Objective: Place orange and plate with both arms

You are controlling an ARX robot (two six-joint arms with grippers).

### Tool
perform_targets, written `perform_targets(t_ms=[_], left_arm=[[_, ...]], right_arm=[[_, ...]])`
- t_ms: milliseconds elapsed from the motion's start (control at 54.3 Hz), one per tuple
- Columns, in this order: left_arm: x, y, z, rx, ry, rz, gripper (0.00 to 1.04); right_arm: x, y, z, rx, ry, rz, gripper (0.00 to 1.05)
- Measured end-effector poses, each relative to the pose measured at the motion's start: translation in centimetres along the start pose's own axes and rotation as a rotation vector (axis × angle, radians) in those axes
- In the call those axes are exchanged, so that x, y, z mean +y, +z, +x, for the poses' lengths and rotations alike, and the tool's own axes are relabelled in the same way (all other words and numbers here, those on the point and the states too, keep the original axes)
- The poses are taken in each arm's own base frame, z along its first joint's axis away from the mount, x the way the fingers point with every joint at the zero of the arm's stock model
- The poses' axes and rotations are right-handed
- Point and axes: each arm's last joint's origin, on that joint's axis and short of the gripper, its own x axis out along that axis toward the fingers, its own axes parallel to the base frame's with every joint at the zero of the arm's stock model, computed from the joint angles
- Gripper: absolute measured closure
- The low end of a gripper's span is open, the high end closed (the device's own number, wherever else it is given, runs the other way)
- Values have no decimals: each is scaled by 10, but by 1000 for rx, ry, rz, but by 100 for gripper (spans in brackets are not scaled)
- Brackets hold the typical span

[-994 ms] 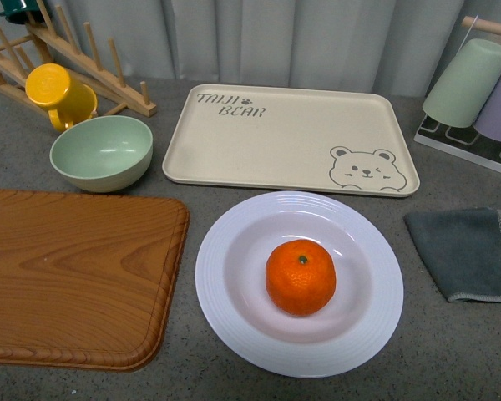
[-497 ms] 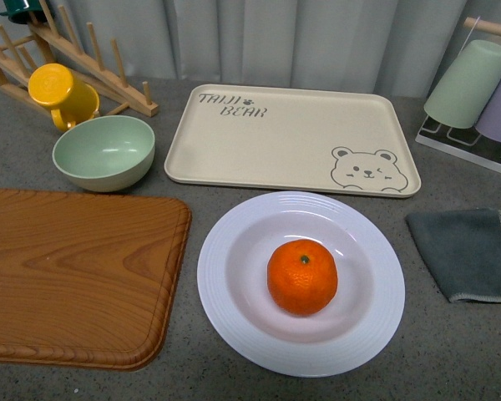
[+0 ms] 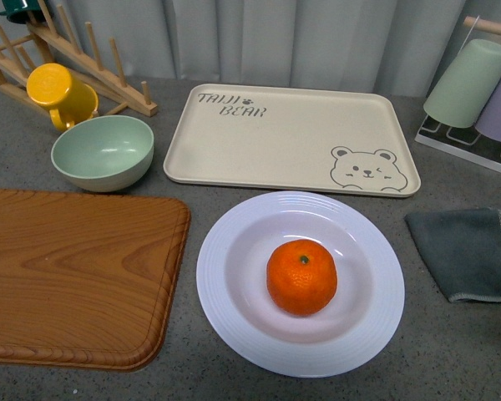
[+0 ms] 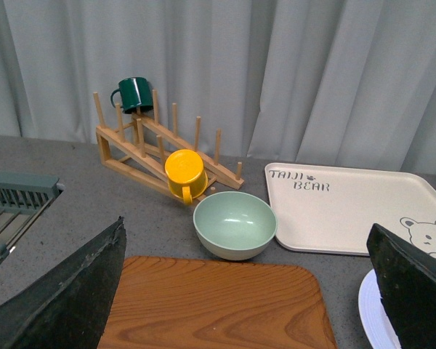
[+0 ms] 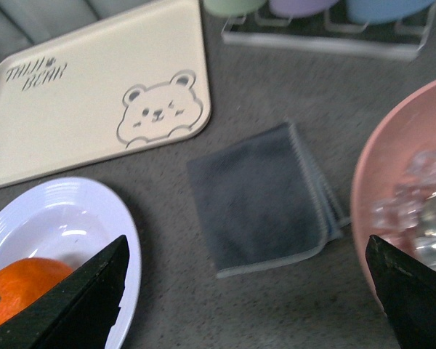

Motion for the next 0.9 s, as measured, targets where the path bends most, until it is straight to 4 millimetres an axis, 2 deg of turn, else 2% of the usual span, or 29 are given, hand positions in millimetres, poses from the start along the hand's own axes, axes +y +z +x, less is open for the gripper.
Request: perform_targets(t_ms=[221, 387, 644, 902], left_arm=[[0, 0, 0, 0, 0, 0, 6], [0, 0, 0, 0, 0, 0, 6], [0, 0, 0, 0, 0, 0, 6], [0, 0, 0, 0, 0, 0, 6]], right_arm=[[0, -14, 39, 195, 210, 143, 9], [7, -31, 64, 303, 288, 197, 9], [15, -37, 97, 358, 358, 272, 9], [23, -42, 120, 401, 392, 310, 9]])
